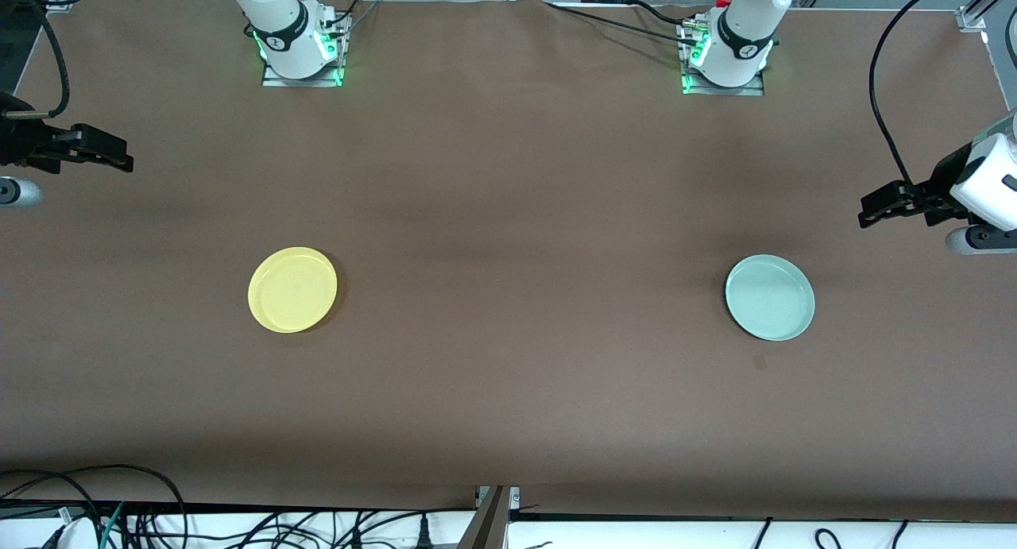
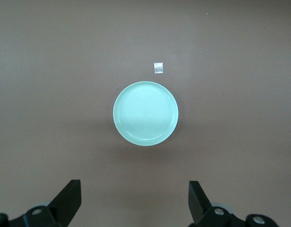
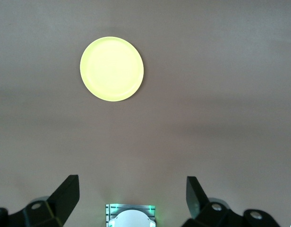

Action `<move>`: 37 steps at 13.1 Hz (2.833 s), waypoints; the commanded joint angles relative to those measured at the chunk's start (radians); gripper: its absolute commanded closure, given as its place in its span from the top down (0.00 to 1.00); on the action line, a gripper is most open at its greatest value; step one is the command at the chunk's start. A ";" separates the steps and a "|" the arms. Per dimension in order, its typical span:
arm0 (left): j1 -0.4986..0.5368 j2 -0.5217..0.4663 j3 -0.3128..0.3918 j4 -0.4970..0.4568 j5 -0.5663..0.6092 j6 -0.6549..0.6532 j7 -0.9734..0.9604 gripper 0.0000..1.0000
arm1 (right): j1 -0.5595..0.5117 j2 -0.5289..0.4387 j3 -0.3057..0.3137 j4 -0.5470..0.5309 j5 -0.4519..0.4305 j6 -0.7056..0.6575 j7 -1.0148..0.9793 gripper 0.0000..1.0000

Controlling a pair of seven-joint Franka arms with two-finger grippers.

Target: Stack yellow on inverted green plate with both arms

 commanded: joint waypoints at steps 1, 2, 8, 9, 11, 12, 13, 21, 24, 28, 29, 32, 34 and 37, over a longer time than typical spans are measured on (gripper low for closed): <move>0.013 -0.029 -0.004 -0.028 -0.018 -0.002 -0.003 1.00 | -0.008 0.005 0.002 0.018 0.014 -0.006 -0.012 1.00; 0.013 -0.028 -0.001 -0.025 -0.018 -0.001 -0.002 1.00 | -0.009 0.005 0.002 0.018 0.015 -0.006 -0.012 1.00; 0.013 0.024 -0.001 -0.012 -0.018 0.076 0.000 1.00 | -0.009 0.005 0.002 0.018 0.017 -0.006 -0.012 1.00; 0.017 0.038 -0.002 -0.011 -0.024 0.085 0.014 1.00 | -0.008 0.005 0.002 0.018 0.017 -0.007 -0.010 1.00; 0.021 0.082 0.001 -0.011 -0.032 0.102 0.015 1.00 | -0.008 0.005 0.002 0.018 0.017 -0.007 -0.010 1.00; 0.021 0.105 0.002 -0.021 -0.029 0.104 0.014 1.00 | -0.008 0.005 0.002 0.018 0.018 -0.006 -0.012 1.00; 0.021 0.128 0.002 -0.026 -0.017 0.116 0.012 1.00 | -0.008 0.005 0.002 0.018 0.018 -0.007 -0.010 1.00; 0.097 0.202 0.005 -0.362 0.084 0.605 0.020 1.00 | -0.008 0.005 0.002 0.018 0.018 -0.007 -0.010 1.00; 0.100 0.262 0.007 -0.368 0.091 0.622 0.020 1.00 | -0.009 0.005 0.002 0.018 0.017 -0.009 -0.012 1.00; 0.136 0.352 0.005 -0.365 0.154 0.662 0.020 1.00 | -0.008 0.008 0.003 0.018 0.018 -0.007 -0.010 1.00; 0.140 0.368 0.005 -0.365 0.154 0.662 0.020 1.00 | -0.008 0.014 0.003 0.018 0.018 -0.007 -0.010 1.00; 0.145 0.398 0.005 -0.361 0.154 0.668 0.018 1.00 | -0.015 0.016 0.003 0.015 0.017 -0.010 -0.012 1.00; 0.166 0.432 0.005 -0.360 0.154 0.706 0.018 1.00 | -0.017 0.016 0.003 0.015 0.017 -0.010 -0.015 1.00; 0.172 0.461 0.005 -0.359 0.155 0.726 0.018 1.00 | -0.023 0.022 0.002 0.017 0.015 -0.012 -0.016 1.00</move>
